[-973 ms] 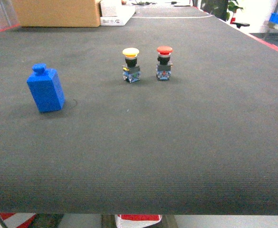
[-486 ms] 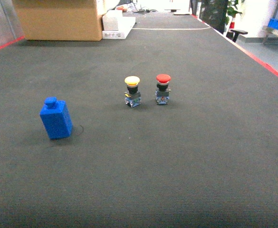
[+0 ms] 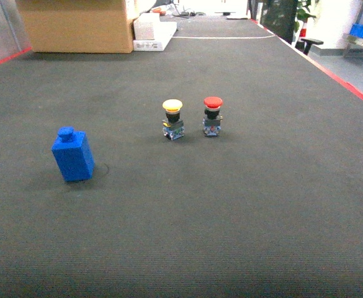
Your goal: Pick blue part to blue bin on bottom shelf
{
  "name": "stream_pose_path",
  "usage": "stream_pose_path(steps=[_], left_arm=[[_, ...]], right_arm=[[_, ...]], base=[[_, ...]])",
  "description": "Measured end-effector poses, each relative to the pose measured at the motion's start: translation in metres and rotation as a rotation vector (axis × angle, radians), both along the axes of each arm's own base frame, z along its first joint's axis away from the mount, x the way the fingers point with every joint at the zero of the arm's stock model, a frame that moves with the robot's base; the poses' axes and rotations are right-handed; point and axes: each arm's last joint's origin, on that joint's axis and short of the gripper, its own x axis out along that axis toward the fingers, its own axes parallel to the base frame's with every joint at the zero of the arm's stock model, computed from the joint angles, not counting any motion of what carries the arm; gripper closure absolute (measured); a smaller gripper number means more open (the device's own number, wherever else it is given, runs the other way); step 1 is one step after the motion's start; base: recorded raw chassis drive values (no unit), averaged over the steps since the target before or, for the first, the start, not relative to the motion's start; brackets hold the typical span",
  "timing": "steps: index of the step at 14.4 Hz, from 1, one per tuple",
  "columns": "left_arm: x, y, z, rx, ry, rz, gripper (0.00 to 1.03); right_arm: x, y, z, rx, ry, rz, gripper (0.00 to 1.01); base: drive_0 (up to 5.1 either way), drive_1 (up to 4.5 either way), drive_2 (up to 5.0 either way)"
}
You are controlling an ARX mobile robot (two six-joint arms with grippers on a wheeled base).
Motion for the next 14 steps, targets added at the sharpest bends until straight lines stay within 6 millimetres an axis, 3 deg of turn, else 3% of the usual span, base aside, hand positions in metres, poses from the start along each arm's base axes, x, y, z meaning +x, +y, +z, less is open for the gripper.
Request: stream_pose_path(steps=[4,5,6,8,11,12,14], left_arm=[[0.000,0.000,0.000,0.000,0.000,0.000,0.05],[0.000,-0.001,-0.002,-0.006,0.072,0.052,0.05],[0.005,-0.006,-0.006,-0.006,0.171,0.117,0.05],[0.020,-0.008,-0.003,-0.033,0.155,0.137,0.05],[0.062,-0.019,0.004,-0.063,0.133,0.052,0.05],[0.094,-0.028,0.006,-0.065,0.123,0.011,0.05],[0.148,-0.047,-0.010,-0.045,0.194,-0.024,0.05]], right_arm=[[0.000,0.000,0.000,0.000,0.000,0.000,0.03],[0.000,0.000,0.000,0.000,0.000,0.000,0.03],[0.000,0.000,0.000,0.000,0.000,0.000,0.03],[0.000,0.000,0.000,0.000,0.000,0.000,0.03],[0.000,0.000,0.000,0.000,0.000,0.000,0.03],[0.000,0.000,0.000,0.000,0.000,0.000,0.03],[0.000,0.000,0.000,0.000,0.000,0.000,0.03]], base=[[0.0,0.00,0.0],[0.0,0.00,0.0],[0.0,0.00,0.0],[0.0,0.00,0.0],[0.0,0.00,0.0],[0.0,0.00,0.0],[0.0,0.00,0.0]])
